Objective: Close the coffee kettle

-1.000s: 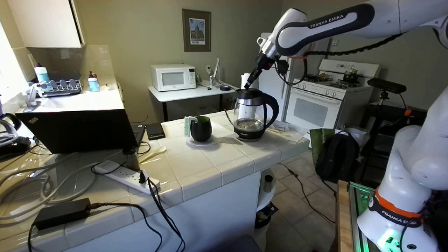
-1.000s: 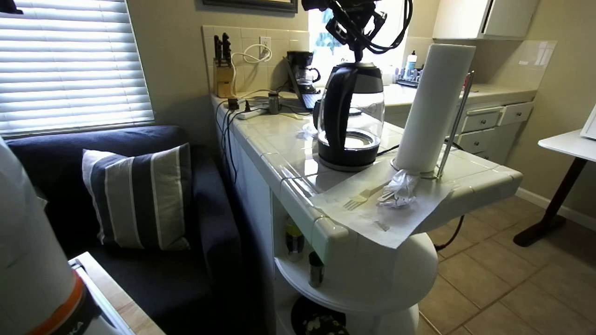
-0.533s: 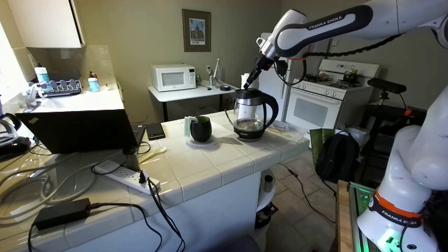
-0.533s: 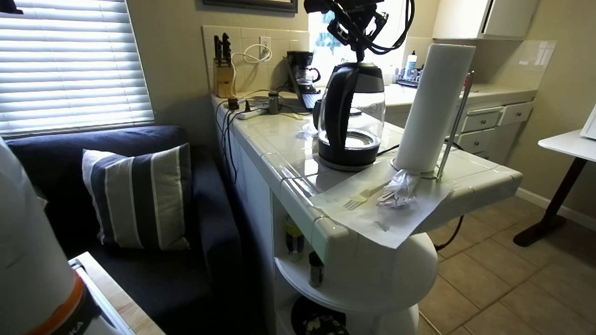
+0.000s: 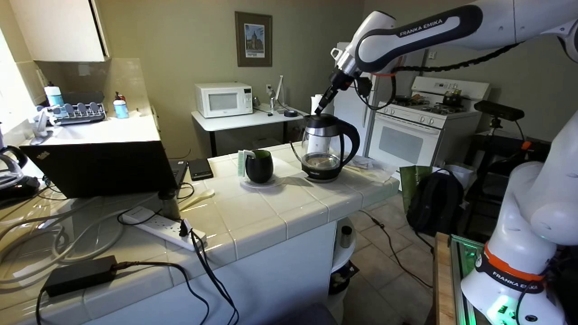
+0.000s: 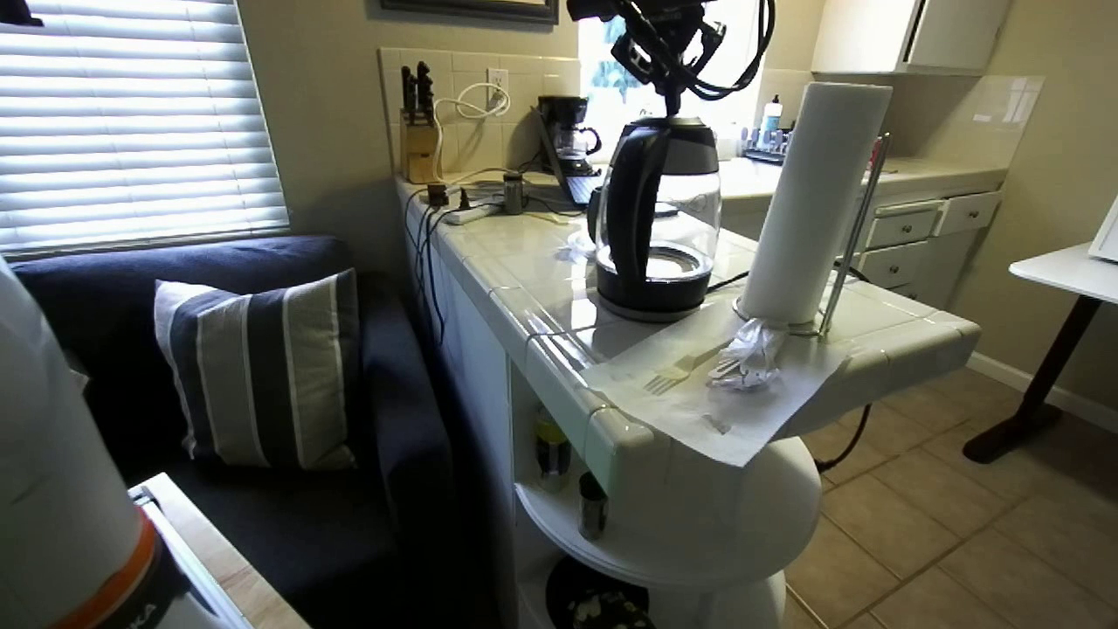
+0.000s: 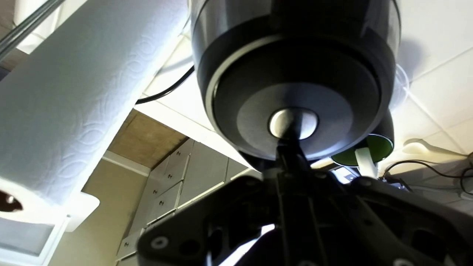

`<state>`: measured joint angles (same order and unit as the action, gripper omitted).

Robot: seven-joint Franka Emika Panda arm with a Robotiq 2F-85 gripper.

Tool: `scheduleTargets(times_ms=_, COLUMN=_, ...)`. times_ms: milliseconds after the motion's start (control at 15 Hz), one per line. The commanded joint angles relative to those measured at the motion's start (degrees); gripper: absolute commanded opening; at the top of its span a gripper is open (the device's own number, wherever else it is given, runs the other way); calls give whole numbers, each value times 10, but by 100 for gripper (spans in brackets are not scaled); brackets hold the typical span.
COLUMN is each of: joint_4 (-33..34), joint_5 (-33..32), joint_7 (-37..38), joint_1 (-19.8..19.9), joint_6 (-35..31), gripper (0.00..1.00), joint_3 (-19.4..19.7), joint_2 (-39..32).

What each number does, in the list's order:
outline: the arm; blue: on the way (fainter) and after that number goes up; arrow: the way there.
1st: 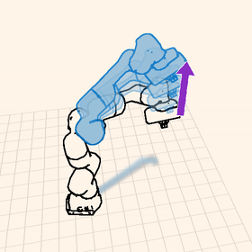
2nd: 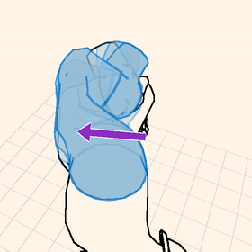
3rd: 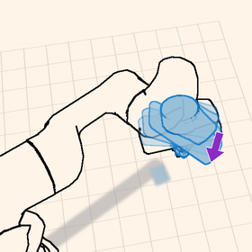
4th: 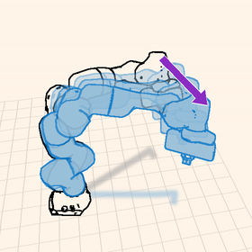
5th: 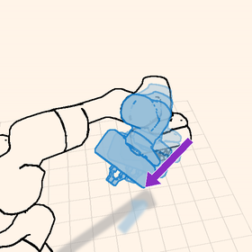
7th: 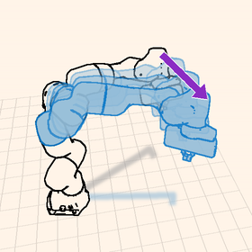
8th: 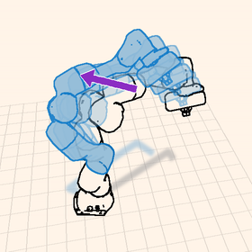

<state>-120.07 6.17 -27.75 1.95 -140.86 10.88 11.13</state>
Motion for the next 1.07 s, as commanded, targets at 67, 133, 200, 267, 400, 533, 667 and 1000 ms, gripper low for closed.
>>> scheduleTargets(times_ms=67, joint_4=-5, joint_5=-26, joint_7=68, joint_1=11, joint_6=57, gripper=0, joint_3=-18, joint_2=21)
scheduleTargets(times_ms=133, joint_4=-5, joint_5=-32, joint_7=84, joint_1=13, joint_6=68, gripper=0, joint_3=-22, joint_2=26)
scheduleTargets(times_ms=200, joint_4=-7, joint_5=-42, joint_7=105, joint_1=15, joint_6=80, gripper=0, joint_3=-26, joint_2=33)
scheduleTargets(times_ms=267, joint_4=-8, joint_5=-51, joint_7=122, joint_1=18, joint_6=88, gripper=0, joint_3=-30, joint_2=38)
scheduleTargets(times_ms=400, joint_4=-10, joint_5=-81, joint_7=169, joint_1=25, joint_6=117, gripper=26, joint_3=-40, joint_2=52)
scheduleTargets(times_ms=533, joint_4=-10, joint_5=-111, joint_7=230, joint_1=34, joint_6=156, gripper=32, joint_3=-52, joint_2=70)
scheduleTargets(times_ms=667, joint_4=-5, joint_5=-120, joint_7=293, joint_1=40, joint_6=199, gripper=47, joint_3=-64, joint_2=87)
scheduleTargets(times_ms=1000, joint_4=-13, joint_5=-118, joint_7=445, joint_1=55, joint_6=230, gripper=85, joint_3=-96, joint_2=133)
